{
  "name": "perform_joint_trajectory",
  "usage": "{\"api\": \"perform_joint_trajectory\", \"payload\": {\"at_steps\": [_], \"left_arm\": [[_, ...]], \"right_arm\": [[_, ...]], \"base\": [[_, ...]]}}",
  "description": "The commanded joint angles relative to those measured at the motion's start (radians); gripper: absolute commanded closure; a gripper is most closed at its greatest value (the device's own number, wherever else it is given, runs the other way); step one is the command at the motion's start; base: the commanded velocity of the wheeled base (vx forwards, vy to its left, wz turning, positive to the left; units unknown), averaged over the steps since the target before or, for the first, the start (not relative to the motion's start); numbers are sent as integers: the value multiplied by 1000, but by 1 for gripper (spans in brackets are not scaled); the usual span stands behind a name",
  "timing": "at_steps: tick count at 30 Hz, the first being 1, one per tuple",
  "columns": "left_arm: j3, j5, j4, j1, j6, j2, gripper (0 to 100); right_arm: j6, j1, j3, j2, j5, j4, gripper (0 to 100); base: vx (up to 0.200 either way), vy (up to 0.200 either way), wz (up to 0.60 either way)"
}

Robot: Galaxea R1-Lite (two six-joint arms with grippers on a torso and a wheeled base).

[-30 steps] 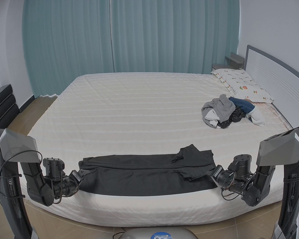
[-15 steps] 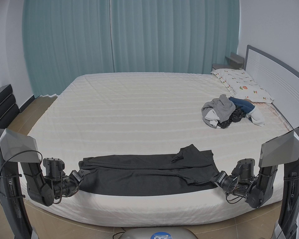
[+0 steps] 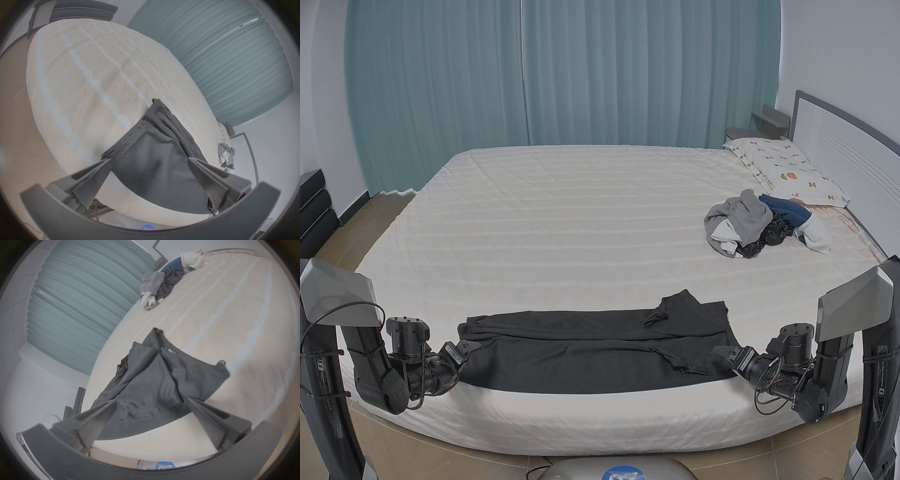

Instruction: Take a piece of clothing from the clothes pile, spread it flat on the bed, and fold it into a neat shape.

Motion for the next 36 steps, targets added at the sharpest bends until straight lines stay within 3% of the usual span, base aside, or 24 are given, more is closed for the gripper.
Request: {"api": "perform_joint_trajectory", "payload": {"at_steps": [1, 19, 20, 29, 36], "left_arm": [[-2, 0, -1, 1, 0, 2, 0], [-2, 0, -1, -1, 0, 2, 0], [-2, 0, 1, -1, 0, 2, 0], [-3, 0, -1, 1, -2, 2, 0], [-5, 0, -1, 4, -5, 0, 0]], "right_arm": [[-2, -23, 33, -49, 3, -29, 0], [-2, -64, -106, 86, 68, -21, 0], [-2, -64, -108, 89, 68, -21, 100], [-40, -73, -109, 100, 69, -12, 100], [-40, -125, -105, 92, 69, -12, 100]], "base": [[0, 0, 0], [0, 0, 0], [0, 0, 0], [0, 0, 0], [0, 0, 0]]}}
